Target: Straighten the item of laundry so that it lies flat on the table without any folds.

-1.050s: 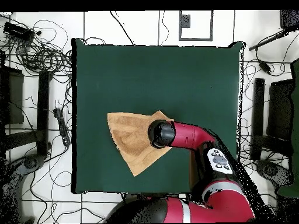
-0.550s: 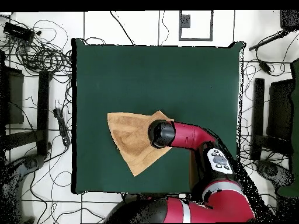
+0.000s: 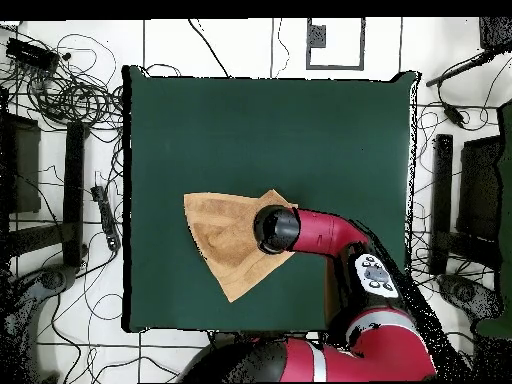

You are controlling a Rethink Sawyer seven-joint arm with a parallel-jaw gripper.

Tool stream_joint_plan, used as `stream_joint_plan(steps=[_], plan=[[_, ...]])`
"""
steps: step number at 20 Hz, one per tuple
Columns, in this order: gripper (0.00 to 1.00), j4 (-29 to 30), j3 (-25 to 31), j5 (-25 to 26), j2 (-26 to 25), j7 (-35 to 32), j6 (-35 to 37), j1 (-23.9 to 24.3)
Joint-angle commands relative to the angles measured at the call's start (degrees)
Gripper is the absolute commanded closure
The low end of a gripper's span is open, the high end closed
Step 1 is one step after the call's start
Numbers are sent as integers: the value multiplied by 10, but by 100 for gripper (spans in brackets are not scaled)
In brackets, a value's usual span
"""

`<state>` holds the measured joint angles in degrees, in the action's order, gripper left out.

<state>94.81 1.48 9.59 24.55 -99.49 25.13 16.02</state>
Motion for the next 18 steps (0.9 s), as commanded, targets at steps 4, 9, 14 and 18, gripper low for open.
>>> stream_joint_plan(steps=[4, 9, 14, 18], plan=[[0, -59, 53, 37, -51, 6, -24, 1], [0, -62, 54, 38, -53, 7, -22, 2], [0, -63, 54, 38, -54, 8, -21, 2], [0, -65, 53, 40, -56, 10, -20, 3]])
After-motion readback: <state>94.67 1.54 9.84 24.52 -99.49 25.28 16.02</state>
